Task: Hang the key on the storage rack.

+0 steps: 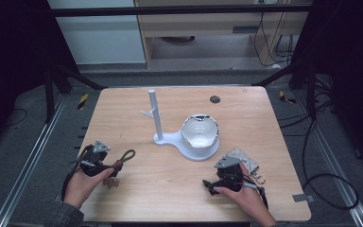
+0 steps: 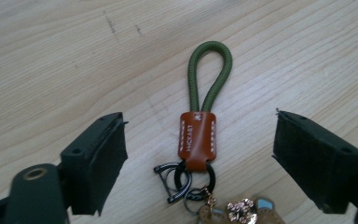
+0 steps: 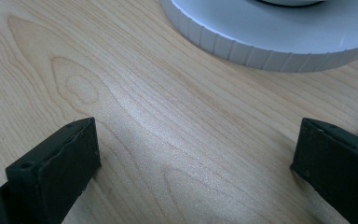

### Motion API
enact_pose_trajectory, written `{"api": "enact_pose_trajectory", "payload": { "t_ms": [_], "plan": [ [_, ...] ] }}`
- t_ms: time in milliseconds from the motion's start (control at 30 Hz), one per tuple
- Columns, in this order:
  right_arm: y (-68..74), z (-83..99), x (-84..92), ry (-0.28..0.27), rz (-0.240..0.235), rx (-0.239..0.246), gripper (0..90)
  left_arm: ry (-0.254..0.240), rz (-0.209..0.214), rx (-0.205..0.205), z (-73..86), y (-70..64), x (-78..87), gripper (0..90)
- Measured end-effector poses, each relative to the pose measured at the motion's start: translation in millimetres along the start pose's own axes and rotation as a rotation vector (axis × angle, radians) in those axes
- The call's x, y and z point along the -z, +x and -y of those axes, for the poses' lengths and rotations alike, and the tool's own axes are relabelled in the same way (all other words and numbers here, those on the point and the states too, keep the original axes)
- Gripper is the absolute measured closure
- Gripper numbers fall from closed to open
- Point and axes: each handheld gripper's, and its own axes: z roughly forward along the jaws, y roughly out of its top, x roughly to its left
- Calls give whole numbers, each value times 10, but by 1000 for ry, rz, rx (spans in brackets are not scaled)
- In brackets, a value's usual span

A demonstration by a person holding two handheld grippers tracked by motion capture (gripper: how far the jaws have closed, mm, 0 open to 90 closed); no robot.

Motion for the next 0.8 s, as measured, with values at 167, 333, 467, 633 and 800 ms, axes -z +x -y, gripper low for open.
{"api": "enact_pose_trajectory", "payload": {
  "t_ms": [167,333,467,633,800],
  "plan": [
    [0,0,0,0,0,0,5,21,3,10,27,92,11,247],
    [-2,1,0,0,-1,1,5,34,3,10,20,121,21,321],
    [-2,2,1,0,0,3,5,34,0,-9,12,123,26,401],
    [-2,2,1,0,-1,1,5,65,3,-2,6,160,-4,422],
    [-3,3,1,-1,-1,3,5,78,3,13,2,179,-19,436]
  ]
}}
